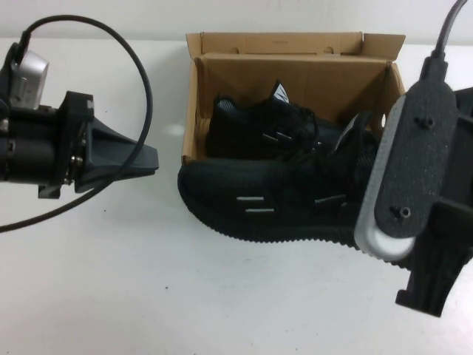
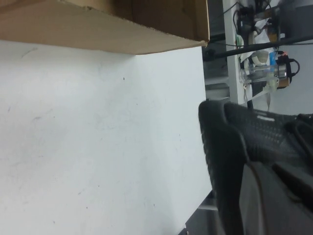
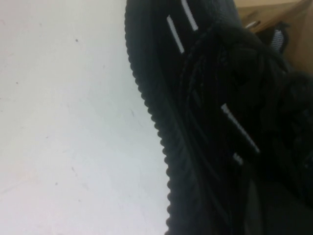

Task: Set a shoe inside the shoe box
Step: Hand over the shoe

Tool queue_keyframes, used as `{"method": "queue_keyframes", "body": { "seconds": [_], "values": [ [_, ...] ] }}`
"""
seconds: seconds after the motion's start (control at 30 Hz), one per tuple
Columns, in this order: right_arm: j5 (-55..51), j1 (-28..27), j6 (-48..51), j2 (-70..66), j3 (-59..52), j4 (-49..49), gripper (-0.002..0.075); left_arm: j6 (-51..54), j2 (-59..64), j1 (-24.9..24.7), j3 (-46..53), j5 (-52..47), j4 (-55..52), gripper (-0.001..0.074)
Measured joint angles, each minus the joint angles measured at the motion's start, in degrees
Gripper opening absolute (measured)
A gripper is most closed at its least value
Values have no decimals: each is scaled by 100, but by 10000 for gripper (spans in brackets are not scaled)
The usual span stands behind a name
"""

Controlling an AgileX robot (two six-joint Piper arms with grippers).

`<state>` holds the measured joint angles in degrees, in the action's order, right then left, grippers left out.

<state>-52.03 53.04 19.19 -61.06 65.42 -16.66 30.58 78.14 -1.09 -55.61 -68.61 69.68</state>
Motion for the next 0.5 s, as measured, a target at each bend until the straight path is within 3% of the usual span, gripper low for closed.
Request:
{"method": "queue_keyframes", "body": {
  "seconds": [0.13, 0.2, 0.27, 0.43, 0.5],
  "values": [
    [0, 0, 20, 2, 0, 114, -6, -13, 5, 0, 0, 0, 1, 10],
    [10, 0, 31, 2, 0, 117, -6, -13, 5, 0, 0, 0, 1, 62],
    [22, 0, 40, 13, 0, 117, -6, -13, 5, 0, 0, 0, 1, 181],
    [47, 0, 40, 11, 0, 126, -6, -305, 5, -59, 0, 0, 1, 574],
    [107, 0, 40, 11, 0, 143, -6, -473, 14, -139, 0, 0, 1, 638]
  ]
}}
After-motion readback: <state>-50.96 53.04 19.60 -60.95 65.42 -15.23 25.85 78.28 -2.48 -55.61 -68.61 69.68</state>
